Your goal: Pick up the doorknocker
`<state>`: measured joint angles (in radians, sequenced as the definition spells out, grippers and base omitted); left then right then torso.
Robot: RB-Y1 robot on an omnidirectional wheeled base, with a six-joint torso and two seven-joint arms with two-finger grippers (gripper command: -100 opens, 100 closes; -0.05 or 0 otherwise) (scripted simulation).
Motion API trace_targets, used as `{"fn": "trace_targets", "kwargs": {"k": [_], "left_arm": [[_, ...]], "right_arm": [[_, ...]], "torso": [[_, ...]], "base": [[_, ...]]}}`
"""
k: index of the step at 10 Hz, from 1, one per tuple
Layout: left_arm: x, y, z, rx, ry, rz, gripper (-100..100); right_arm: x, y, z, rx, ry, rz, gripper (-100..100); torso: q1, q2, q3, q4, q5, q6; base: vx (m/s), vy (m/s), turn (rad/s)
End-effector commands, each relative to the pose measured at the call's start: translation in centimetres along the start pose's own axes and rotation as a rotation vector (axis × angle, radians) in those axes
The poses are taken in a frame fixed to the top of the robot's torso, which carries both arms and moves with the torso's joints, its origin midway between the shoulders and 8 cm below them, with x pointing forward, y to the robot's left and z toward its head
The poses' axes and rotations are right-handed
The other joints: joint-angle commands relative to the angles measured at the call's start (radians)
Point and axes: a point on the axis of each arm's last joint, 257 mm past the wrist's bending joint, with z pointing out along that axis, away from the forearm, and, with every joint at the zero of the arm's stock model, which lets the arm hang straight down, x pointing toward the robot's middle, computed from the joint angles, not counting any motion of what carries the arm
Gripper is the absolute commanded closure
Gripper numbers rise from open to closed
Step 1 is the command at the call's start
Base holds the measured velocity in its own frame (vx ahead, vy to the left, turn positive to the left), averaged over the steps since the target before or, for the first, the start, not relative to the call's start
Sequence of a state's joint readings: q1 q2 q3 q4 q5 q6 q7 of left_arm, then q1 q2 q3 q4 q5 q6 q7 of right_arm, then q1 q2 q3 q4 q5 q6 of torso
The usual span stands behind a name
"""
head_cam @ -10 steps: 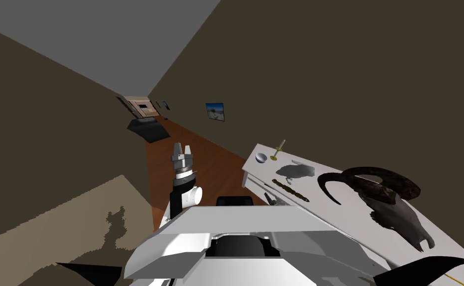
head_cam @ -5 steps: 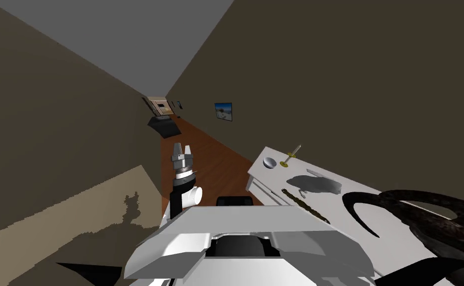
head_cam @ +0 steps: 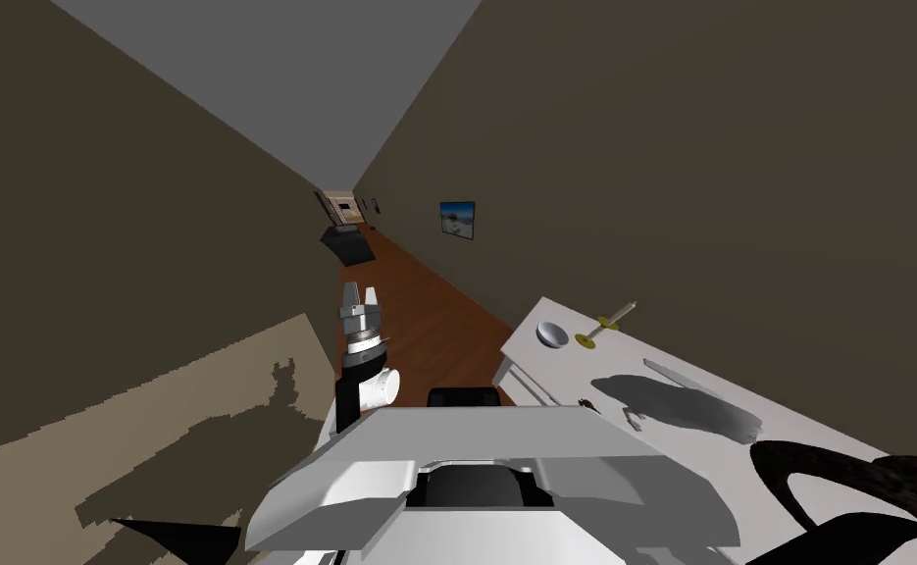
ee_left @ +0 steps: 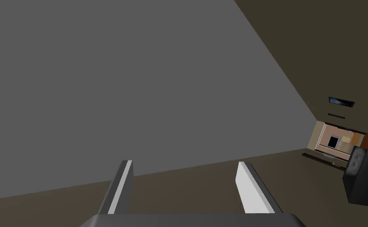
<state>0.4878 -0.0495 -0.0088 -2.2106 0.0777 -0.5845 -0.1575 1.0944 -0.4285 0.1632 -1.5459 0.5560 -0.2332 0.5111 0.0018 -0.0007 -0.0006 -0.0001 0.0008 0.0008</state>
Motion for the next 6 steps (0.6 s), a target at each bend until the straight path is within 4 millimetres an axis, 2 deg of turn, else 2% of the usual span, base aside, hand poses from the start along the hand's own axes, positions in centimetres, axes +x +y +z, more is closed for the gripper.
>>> {"fn": "trace_targets", "kwargs": {"k": [1,2,3,4,6], "left_arm": [[0.0,0.0,0.0,0.0,0.0,0.0,0],[0.0,0.0,0.0,0.0,0.0,0.0,0],[0.0,0.0,0.0,0.0,0.0,0.0,0],[0.0,0.0,0.0,0.0,0.0,0.0,0],[0.0,0.0,0.0,0.0,0.0,0.0,0]], "right_arm": [[3.7,-1.9,-1.9,0.032,0.081,-0.04,-100],[4.3,-2.3,-2.1,0.039,0.094,-0.038,-100],[7.8,-4.3,-4.2,0.075,0.179,-0.074,-100],[8.0,-4.4,-4.3,0.076,0.182,-0.073,-100],[13.6,-8.1,-9.1,0.133,0.338,-0.145,-100]], "torso": [[0.0,0.0,0.0,0.0,0.0,0.0],[0.0,0.0,0.0,0.0,0.0,-0.001],[0.0,-0.001,0.0,0.0,0.0,0.0],[0.0,-0.002,-0.001,0.0,0.0,-0.001],[-0.001,-0.002,-0.001,0.0,0.0,-0.001]], "base": [[0.048,0.005,0.295],[0.056,-0.001,0.173],[0.071,0.008,0.307],[0.063,-0.004,0.157],[0.091,-0.018,0.404]]}}
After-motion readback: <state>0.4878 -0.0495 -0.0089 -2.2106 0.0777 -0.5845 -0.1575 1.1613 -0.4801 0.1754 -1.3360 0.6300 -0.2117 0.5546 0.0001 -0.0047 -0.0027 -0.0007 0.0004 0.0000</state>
